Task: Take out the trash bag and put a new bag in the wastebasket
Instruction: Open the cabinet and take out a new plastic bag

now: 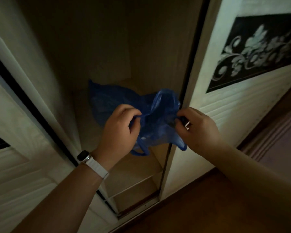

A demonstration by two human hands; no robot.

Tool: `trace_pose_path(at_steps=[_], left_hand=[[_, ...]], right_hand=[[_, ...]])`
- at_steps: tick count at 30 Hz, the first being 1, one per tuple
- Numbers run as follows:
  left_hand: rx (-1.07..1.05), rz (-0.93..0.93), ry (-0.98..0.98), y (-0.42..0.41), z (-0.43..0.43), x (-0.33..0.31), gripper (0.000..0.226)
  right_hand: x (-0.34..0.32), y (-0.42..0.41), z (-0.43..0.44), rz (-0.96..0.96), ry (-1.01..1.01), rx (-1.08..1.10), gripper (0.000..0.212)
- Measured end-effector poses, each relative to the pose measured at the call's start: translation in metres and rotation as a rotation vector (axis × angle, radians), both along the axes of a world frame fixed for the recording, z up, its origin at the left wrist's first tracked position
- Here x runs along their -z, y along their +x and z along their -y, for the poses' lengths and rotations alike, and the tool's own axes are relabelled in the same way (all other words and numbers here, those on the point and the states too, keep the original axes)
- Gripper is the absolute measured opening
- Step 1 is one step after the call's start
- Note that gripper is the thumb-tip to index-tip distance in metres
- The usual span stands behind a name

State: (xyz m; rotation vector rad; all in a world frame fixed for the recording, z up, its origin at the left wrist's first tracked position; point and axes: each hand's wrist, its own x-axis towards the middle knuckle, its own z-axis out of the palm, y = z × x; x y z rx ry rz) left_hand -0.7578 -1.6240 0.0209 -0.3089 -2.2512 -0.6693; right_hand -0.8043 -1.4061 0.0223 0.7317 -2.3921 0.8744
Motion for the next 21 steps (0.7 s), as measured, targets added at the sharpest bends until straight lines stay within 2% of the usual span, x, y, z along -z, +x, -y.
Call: trace_pose_path(at_steps=[5, 9, 12, 18, 21], left_hand=[[0.093, -0.088, -0.019, 0.021, -0.067, -0.016, 0.005], [0.165, -0.096, 0.025, 0.047, -0.136, -0.029, 0.004], [0.237, -0.060, 0.036, 0.067, -0.193, -0.033, 0.005], [0.412, 0.046, 0.071, 0.097, -0.300, -0.025, 0.008], [0.495, 0.119, 0.095, 0.109, -0.356, -0.016, 0.009]], right_hand=[[-0.011, 0.035, -0.064, -0.005, -0.080, -0.080, 0.003], [-0.017, 0.072, -0.129, -0.050, -0.137, -0.075, 0.010], [-0.018, 0.100, -0.183, -0.064, -0.182, -0.016, 0.013], [-0.006, 0.162, -0.289, -0.045, -0.222, 0.159, 0.005], [0.002, 0.194, -0.341, -0.033, -0.217, 0.263, 0.012]])
